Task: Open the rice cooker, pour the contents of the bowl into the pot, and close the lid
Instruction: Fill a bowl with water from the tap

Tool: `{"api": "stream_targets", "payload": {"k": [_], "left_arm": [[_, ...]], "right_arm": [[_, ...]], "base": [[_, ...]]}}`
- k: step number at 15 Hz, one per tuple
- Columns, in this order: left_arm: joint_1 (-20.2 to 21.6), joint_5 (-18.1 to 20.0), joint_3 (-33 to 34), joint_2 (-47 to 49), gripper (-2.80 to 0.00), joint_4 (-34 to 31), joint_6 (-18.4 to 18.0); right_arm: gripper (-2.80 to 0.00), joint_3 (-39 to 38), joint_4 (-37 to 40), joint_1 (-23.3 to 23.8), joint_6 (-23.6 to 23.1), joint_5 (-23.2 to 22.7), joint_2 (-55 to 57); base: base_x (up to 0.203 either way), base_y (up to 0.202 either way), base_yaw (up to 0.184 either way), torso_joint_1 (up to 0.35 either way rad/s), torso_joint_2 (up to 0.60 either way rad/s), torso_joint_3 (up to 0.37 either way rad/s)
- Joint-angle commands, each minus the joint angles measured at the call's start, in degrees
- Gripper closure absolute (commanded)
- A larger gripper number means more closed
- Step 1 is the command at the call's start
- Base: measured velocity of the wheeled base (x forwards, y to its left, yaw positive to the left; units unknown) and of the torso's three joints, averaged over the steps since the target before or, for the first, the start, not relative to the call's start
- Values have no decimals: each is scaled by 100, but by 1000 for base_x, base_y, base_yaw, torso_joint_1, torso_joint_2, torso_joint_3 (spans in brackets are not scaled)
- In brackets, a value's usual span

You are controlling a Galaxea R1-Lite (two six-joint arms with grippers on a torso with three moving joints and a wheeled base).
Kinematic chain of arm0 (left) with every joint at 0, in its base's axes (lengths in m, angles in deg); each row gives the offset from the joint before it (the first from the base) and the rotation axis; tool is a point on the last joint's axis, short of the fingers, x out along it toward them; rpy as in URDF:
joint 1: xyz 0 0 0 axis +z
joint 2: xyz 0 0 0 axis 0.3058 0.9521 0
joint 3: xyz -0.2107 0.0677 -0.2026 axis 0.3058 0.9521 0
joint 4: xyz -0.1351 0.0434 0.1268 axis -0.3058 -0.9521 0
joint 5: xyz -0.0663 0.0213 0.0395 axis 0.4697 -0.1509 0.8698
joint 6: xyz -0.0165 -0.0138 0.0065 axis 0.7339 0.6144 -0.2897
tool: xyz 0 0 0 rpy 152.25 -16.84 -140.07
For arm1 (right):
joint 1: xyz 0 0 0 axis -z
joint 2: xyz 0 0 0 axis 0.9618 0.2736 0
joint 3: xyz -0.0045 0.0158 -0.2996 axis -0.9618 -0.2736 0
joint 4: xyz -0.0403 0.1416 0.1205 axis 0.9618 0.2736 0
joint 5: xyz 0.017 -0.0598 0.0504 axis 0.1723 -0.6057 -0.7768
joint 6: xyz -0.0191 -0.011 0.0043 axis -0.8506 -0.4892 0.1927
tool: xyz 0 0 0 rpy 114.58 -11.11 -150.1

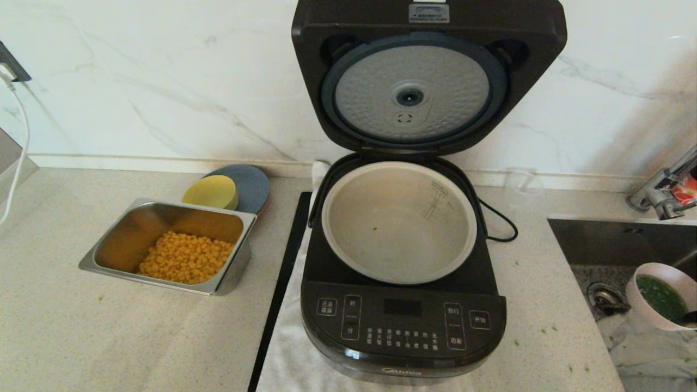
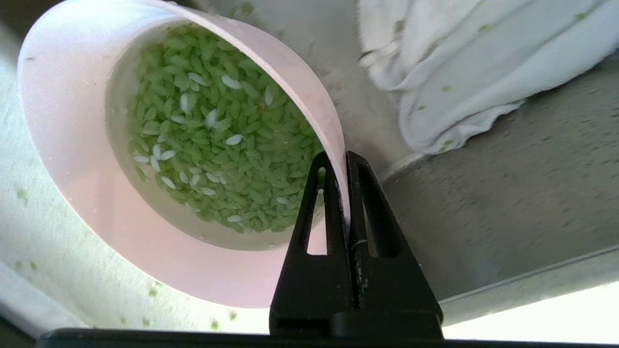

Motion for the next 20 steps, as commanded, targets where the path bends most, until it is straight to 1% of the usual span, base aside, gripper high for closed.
{"api": "stream_targets", "payload": {"k": [1,5,11,14,20], "left_arm": [[0,1,-1,-6,0,-2,-1],[0,1,-1,-6,0,-1,-1],[0,1,-1,-6,0,-1,-1],[3,1,-1,-6,0,-4,-1],[0,1,-1,-6,0,-4,-1]], "right_arm": [[0,248,13,305,9,-97,363],[0,857,81,749,10,-162,803],[0,2199,1154,1349,14,-717,1507],[0,2539,1297,1457,68,-760,1764],[0,2819,1298,1512,132,-761,2008]], "base": [[0,0,0,0,0,0],[0,0,0,0,0,0],[0,0,0,0,0,0],[0,0,0,0,0,0],[0,0,0,0,0,0]]}}
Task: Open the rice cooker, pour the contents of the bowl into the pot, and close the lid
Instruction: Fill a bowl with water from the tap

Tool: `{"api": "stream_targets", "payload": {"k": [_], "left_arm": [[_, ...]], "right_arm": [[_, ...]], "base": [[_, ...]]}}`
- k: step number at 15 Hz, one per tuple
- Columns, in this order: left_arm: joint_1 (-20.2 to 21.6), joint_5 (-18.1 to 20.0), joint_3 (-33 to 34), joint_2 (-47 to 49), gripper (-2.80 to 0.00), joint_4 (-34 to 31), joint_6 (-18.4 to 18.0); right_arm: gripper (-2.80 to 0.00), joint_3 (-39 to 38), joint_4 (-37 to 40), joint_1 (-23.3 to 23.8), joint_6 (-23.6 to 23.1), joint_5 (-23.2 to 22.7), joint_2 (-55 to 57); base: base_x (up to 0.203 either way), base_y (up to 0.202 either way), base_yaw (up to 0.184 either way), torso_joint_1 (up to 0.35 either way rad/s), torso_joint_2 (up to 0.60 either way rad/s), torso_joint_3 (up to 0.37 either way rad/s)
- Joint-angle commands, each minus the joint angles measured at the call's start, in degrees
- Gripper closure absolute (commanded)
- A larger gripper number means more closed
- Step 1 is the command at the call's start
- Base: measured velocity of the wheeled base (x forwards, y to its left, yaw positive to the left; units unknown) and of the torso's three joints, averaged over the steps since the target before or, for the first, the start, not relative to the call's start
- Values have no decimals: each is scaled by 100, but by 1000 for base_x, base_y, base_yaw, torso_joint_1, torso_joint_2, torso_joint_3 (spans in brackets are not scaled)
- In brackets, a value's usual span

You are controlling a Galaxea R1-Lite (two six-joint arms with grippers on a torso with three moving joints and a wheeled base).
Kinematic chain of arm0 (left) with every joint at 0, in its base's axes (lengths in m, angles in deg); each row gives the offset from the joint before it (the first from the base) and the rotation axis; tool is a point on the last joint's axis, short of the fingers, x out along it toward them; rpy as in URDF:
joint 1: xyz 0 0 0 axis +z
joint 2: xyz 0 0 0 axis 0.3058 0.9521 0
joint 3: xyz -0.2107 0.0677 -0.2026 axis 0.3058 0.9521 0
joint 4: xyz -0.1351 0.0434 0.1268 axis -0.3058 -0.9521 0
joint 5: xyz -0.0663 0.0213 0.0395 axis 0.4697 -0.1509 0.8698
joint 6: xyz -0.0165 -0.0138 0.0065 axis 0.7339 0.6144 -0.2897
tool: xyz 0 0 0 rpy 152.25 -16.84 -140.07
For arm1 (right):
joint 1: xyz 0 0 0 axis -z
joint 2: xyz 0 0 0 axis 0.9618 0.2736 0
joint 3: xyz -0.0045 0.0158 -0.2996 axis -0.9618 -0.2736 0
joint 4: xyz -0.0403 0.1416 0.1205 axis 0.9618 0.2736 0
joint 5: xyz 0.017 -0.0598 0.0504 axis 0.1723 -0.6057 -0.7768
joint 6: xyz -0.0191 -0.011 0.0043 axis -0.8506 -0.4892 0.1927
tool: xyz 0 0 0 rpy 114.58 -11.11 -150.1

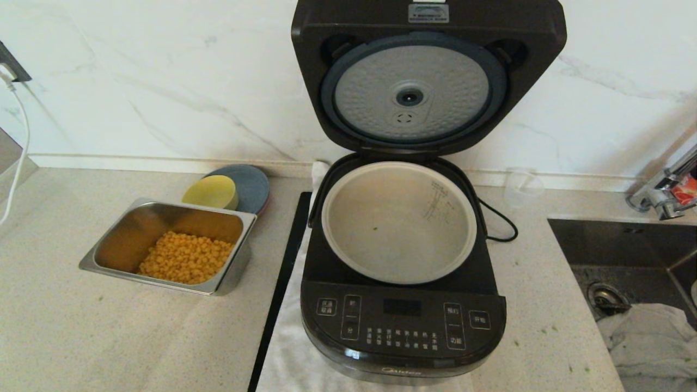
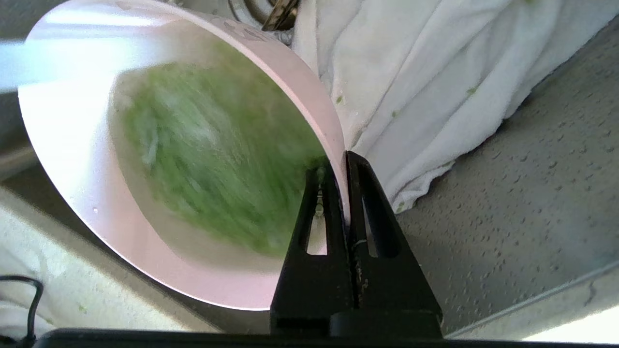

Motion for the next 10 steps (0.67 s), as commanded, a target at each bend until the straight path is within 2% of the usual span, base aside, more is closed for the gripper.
{"api": "stream_targets", "payload": {"k": [1,6,10], "left_arm": [[0,1,-1,-6,0,-1,-4],[0,1,-1,-6,0,-1,-3],[0,1,-1,-6,0,-1,-5]], "right_arm": [[0,68,16,15,11,-18,124],[0,-83,425,24,-132,-42,-297],[0,-672,556,-343,-284,-62,-1095]], "base": [[0,0,0,0,0,0],[0,0,0,0,0,0],[0,0,0,0,0,0]]}}
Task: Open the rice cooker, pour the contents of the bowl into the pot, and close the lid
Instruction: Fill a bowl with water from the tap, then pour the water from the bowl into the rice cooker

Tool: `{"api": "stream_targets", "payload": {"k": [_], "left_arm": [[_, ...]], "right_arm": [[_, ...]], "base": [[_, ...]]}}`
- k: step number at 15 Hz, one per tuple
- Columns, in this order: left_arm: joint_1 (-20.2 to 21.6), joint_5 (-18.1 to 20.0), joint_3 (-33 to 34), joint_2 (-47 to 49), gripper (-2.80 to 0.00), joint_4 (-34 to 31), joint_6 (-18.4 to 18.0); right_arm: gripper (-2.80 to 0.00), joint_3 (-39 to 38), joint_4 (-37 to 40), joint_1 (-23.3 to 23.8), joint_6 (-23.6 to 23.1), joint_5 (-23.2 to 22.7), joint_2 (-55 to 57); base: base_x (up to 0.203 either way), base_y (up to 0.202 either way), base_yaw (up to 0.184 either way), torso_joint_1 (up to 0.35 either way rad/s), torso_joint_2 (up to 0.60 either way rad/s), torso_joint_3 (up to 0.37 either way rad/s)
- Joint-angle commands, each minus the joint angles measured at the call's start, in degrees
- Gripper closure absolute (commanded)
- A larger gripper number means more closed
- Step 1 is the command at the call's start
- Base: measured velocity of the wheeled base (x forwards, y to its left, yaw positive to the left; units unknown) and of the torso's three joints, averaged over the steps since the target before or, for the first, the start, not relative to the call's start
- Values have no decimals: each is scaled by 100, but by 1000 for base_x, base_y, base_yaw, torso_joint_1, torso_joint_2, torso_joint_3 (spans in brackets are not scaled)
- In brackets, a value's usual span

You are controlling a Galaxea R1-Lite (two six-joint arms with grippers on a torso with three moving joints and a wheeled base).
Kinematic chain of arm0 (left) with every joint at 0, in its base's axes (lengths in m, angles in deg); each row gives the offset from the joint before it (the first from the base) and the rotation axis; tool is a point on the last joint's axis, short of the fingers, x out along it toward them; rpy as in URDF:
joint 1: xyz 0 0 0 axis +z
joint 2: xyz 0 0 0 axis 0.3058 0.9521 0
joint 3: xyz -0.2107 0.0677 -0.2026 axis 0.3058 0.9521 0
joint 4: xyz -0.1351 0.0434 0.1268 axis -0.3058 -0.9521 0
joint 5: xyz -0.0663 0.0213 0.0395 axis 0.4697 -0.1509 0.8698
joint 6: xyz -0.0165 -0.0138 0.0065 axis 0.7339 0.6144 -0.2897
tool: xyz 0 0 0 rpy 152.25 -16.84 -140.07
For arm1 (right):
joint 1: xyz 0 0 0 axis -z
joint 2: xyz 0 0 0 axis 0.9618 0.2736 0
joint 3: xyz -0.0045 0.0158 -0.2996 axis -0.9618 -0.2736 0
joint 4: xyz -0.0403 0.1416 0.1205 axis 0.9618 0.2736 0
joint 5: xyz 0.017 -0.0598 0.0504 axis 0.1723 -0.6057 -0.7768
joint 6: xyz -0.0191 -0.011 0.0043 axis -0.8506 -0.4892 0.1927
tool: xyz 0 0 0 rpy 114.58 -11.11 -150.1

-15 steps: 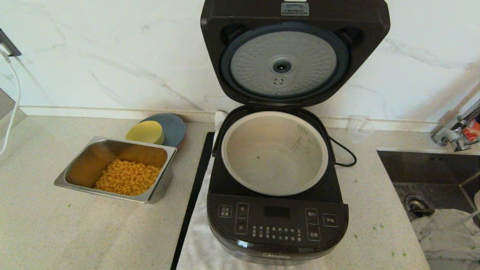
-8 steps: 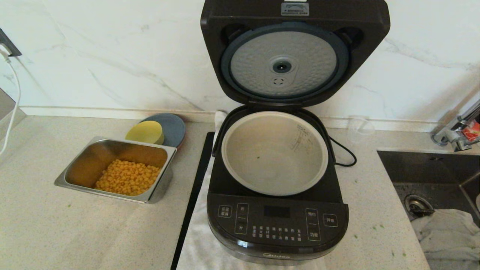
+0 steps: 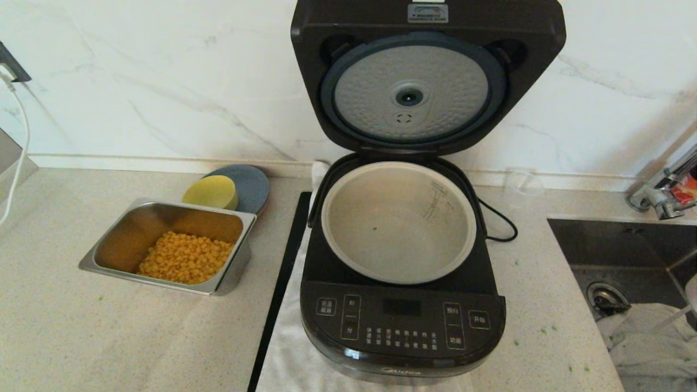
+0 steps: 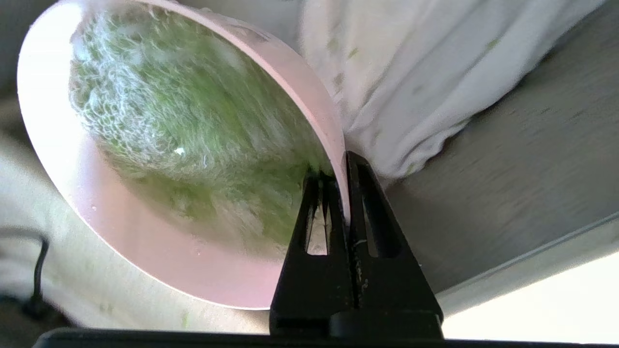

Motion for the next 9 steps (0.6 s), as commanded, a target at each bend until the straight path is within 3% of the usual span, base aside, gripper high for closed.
{"api": "stream_targets", "payload": {"k": [1,4,9], "left_arm": [[0,1,-1,-6,0,-7,-1],[0,1,-1,-6,0,-10,-1],[0,1,-1,-6,0,-1,-2]], "right_arm": [[0,-389,27,-315,-4,4,-654],[0,-854,29,-843,-1,120,-1267],[0,-1288,290,-2217,49,703,-2396]], "base": [[0,0,0,0,0,0],[0,0,0,0,0,0],[0,0,0,0,0,0]]}}
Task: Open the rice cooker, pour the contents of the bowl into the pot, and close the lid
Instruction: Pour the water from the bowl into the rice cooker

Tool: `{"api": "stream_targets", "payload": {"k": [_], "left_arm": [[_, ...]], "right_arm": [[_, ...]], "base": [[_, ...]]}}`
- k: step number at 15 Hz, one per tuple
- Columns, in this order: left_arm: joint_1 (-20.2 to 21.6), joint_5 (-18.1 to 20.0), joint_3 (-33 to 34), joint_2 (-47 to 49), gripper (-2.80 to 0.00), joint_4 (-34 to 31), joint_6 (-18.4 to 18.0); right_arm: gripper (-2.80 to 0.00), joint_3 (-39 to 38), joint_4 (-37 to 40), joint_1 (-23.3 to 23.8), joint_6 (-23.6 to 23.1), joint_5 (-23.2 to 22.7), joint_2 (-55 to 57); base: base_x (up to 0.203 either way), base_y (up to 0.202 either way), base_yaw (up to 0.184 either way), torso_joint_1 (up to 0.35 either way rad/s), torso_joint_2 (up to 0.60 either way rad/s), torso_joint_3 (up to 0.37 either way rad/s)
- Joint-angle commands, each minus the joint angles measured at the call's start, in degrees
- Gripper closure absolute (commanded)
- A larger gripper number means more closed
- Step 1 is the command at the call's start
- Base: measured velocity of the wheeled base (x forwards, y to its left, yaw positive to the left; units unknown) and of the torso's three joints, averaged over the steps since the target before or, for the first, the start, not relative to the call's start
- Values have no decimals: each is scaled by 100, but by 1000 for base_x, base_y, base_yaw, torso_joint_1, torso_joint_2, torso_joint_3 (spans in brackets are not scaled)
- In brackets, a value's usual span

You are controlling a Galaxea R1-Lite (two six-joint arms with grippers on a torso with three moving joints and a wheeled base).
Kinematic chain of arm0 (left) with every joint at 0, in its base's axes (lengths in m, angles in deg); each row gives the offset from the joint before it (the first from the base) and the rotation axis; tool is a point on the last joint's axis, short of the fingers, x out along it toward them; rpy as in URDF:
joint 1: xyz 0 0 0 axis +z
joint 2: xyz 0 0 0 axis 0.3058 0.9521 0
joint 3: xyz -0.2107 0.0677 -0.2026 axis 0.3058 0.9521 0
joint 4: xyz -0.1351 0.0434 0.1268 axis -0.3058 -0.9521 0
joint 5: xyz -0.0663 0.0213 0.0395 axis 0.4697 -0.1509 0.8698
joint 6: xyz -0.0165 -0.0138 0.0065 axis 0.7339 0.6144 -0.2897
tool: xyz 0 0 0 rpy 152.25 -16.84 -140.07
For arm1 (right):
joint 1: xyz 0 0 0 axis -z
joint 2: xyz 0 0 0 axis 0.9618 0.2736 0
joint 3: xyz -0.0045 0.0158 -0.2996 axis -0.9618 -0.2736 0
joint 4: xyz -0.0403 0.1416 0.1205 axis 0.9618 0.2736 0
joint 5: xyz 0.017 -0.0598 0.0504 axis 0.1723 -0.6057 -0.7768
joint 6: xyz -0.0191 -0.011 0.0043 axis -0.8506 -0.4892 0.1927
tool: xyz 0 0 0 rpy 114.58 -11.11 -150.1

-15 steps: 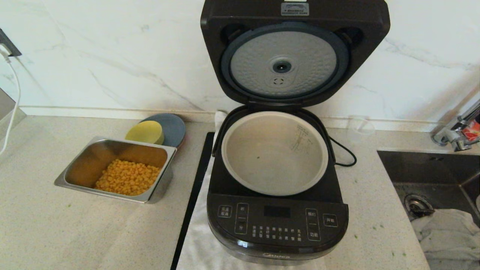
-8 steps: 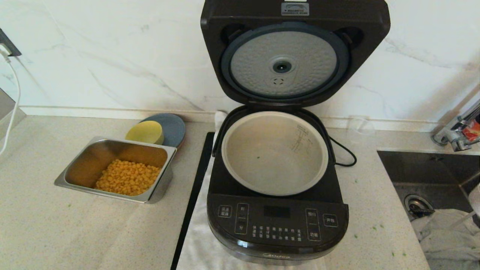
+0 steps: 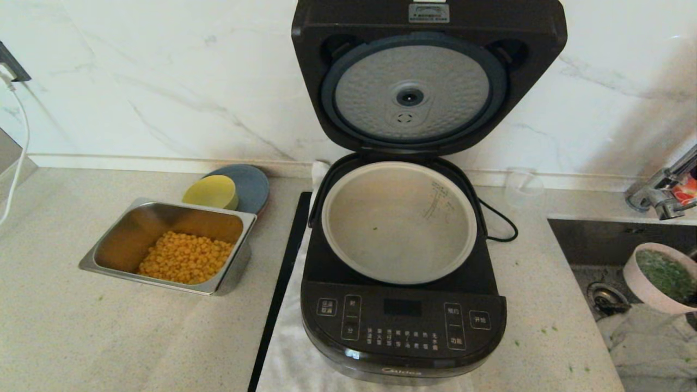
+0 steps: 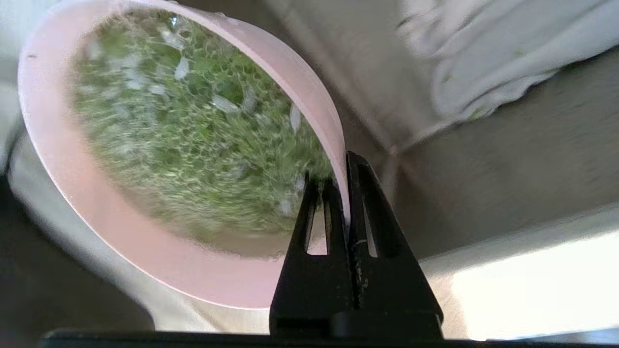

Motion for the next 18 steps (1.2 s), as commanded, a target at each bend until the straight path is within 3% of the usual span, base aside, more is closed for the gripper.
{"api": "stream_targets", "payload": {"k": [1,6,10,15,18], "left_arm": [[0,4,-1,-6,0,-1,2],[0,4,-1,-6,0,-10,2],[9,4,-1,-6,0,-3,2],[0,4,-1,-6,0,-8,2],[0,4,-1,-6,0,-1,2]], "right_arm": [[0,-69,310,-700,21,118,-803],[0,-7,725,-2090,367,458,-1651],[0,520,1266,-2982,758,546,-1914],[0,1001,1585,-3635,1044,592,-1869],[0,1203,1597,-4008,1239,976,-1797]], "base": [[0,0,0,0,0,0],[0,0,0,0,0,0],[0,0,0,0,0,0],[0,0,0,0,0,0],[0,0,0,0,0,0]]}}
